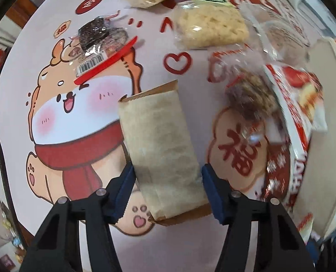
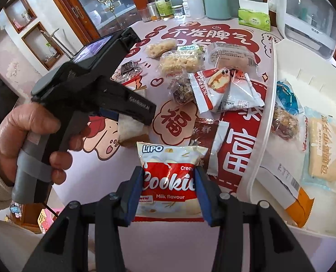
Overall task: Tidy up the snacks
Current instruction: 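Carry the paper bar and LIPO Cookie pack into the white tray and release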
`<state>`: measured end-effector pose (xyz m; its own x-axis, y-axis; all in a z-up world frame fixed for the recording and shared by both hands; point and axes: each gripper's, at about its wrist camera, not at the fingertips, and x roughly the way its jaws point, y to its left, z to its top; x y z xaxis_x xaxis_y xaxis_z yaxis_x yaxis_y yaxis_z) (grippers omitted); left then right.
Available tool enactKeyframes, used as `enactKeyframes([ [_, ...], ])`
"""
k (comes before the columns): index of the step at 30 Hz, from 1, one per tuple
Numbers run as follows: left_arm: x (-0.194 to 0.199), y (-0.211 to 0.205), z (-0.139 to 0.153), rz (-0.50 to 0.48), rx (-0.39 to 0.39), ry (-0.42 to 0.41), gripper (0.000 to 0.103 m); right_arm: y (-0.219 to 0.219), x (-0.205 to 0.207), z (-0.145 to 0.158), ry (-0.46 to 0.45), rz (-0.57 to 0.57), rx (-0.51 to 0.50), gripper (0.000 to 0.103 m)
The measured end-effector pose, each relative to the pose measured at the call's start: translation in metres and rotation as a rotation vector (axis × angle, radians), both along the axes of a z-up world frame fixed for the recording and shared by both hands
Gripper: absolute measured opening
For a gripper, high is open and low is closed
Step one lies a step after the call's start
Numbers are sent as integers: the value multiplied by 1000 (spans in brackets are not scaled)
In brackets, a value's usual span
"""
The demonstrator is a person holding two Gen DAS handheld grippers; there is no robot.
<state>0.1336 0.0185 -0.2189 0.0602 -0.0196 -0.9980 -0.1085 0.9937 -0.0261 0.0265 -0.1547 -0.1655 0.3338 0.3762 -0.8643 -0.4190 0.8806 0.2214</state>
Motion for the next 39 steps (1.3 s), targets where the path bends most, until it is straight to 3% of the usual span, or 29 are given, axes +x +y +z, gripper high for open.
enactKeyframes([
  [6, -41, -8, 39, -105, 15, -75, 57, -1, -1, 5, -14, 1, 5, 45],
  [12, -67, -22, 107, -206, 15, -196, 57, -5, -3, 22, -55, -6, 28, 45],
  [17, -69, -39, 179, -307, 9, -345, 58, -22, -3, 55, -123, -45, 83, 45],
  [22, -66, -85, 221, -411, -40, -453, 58, -63, 0, 91, -201, -167, 138, 45],
  [30, -62, -170, 229, -577, -77, -529, 58, -147, -2, 129, -304, -426, 101, 45],
  [39, -53, -243, 208, -689, -72, -517, 58, -200, -1, 117, -258, -575, 19, 46],
])
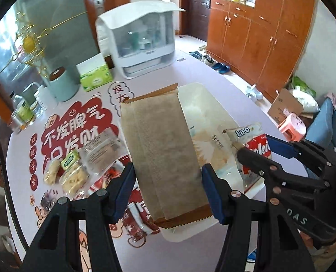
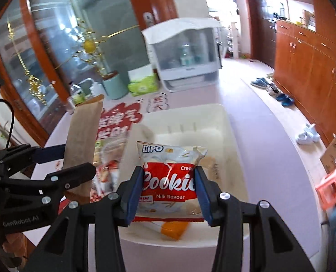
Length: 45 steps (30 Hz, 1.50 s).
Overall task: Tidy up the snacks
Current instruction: 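Carry the paper bar and LIPO Cookie pack into the white tray and release, then move both tools back over the remaining snacks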
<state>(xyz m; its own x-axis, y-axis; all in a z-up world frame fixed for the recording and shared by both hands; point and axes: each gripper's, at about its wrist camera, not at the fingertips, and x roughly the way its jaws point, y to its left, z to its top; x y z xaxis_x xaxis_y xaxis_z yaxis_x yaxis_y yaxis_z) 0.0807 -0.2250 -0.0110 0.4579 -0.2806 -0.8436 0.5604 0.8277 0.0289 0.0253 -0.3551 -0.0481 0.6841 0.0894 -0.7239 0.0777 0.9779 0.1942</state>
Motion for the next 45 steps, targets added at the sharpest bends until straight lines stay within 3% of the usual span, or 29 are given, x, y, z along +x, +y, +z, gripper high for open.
enactKeyframes([
  [4, 5, -14, -12, 8, 27, -12, 61, -12, 1, -10, 35, -26, -4, 48],
  [7, 4, -15, -18, 26, 34, -11, 90, -19, 2, -14, 47, -50, -4, 51],
  [8, 3, -15, -18, 30, 26, -7, 93, -22, 2, -15, 48, -57, 2, 52],
  [26, -1, 27, -33, 131, 12, 73, 93, -8, -4, -18, 50, -23, 42, 53],
  [36, -12, 52, -22, 146, 16, 42, 93, 16, -7, -15, 52, -3, 52, 53],
  [45, -18, 102, -7, 197, 8, -5, 93, 55, -6, -6, 45, 38, 45, 53],
])
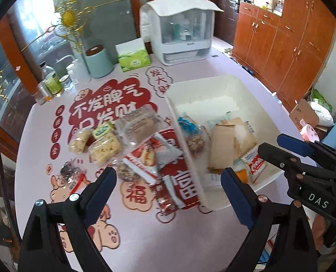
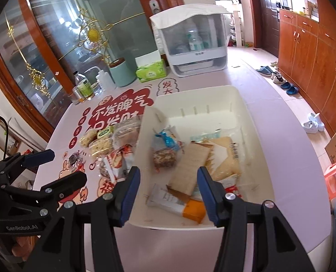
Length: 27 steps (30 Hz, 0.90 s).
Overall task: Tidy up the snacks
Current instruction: 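Move both tools back over the remaining snacks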
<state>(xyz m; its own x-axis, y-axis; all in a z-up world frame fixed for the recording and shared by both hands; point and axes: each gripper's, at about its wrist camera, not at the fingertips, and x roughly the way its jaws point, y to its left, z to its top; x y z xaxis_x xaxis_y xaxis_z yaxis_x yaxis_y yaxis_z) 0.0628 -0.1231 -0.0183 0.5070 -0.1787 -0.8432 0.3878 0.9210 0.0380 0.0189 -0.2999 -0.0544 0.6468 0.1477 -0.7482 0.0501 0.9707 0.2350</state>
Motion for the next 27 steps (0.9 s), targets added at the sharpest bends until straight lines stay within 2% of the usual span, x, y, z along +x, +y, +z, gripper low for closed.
enactKeyframes([
  [6, 7, 49, 3, 56, -7, -20, 93, 40, 8, 8, -1, 53, -26, 53],
  [11, 22, 105, 6, 130, 3, -58, 93, 76, 20, 15, -6, 95, -56, 53],
  [18, 62, 188, 8, 213, 40, -87, 93, 125, 61, 16, 15, 131, -71, 53],
  [23, 103, 238, -9, 231, 69, -71, 93, 159, 107, 2, 65, 146, -45, 53],
  [27, 135, 267, -37, 217, 79, -26, 93, 182, 146, -21, 141, 132, 20, 53],
])
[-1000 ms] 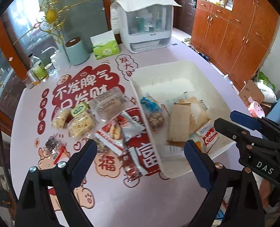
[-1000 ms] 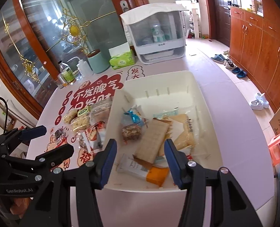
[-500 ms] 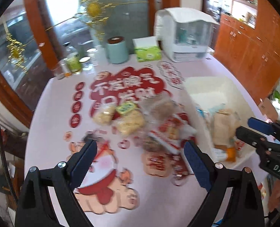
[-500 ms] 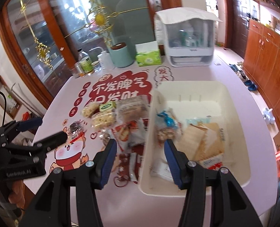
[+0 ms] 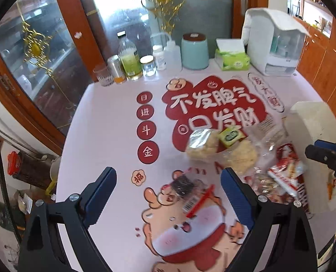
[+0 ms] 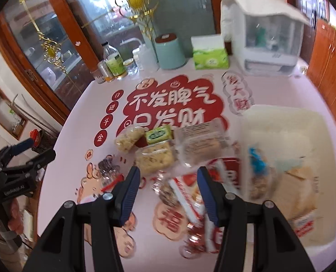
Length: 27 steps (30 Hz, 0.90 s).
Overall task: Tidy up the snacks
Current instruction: 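Move both tools back over the remaining snacks, then grasp the dark candy pack with the left tool while the right tool grasps the clear puffed-snack bag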
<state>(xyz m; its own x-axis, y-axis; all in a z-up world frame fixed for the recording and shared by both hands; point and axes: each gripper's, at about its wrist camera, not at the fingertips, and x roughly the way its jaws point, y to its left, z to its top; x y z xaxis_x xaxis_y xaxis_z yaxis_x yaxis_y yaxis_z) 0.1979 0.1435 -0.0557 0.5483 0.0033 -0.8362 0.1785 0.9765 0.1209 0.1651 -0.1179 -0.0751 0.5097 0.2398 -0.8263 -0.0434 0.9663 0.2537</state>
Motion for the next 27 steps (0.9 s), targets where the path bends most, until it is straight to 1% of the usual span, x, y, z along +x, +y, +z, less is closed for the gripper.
enactKeyframes([
  [3, 18, 12, -28, -17, -12, 51, 93, 12, 26, -25, 103, -45, 58, 53],
  [5, 30, 18, -54, -26, -33, 109, 93, 18, 43, -47, 185, -78, 113, 53],
  [9, 42, 20, -96, -19, -80, 199, 93, 28, 66, -82, 298, -157, 151, 53],
  [11, 46, 18, -115, -6, -99, 236, 93, 31, 75, -98, 343, -202, 170, 56],
  [13, 51, 16, -130, 22, -113, 257, 93, 34, 82, -112, 381, -254, 189, 65],
  [15, 54, 16, -139, 44, -119, 266, 93, 36, 87, -123, 404, -299, 205, 69],
  [18, 62, 17, -152, 84, -155, 293, 93, 37, 89, -135, 410, -365, 241, 76],
  [20, 65, 17, -158, 113, -171, 303, 93, 38, 92, -141, 415, -404, 259, 79],
  [22, 67, 18, -162, 135, -188, 306, 92, 40, 97, -147, 423, -427, 260, 82],
  [23, 67, 18, -163, 146, -193, 310, 91, 42, 99, -149, 424, -433, 257, 82],
  [27, 68, 18, -172, 172, -222, 343, 89, 49, 108, -153, 423, -453, 207, 86],
])
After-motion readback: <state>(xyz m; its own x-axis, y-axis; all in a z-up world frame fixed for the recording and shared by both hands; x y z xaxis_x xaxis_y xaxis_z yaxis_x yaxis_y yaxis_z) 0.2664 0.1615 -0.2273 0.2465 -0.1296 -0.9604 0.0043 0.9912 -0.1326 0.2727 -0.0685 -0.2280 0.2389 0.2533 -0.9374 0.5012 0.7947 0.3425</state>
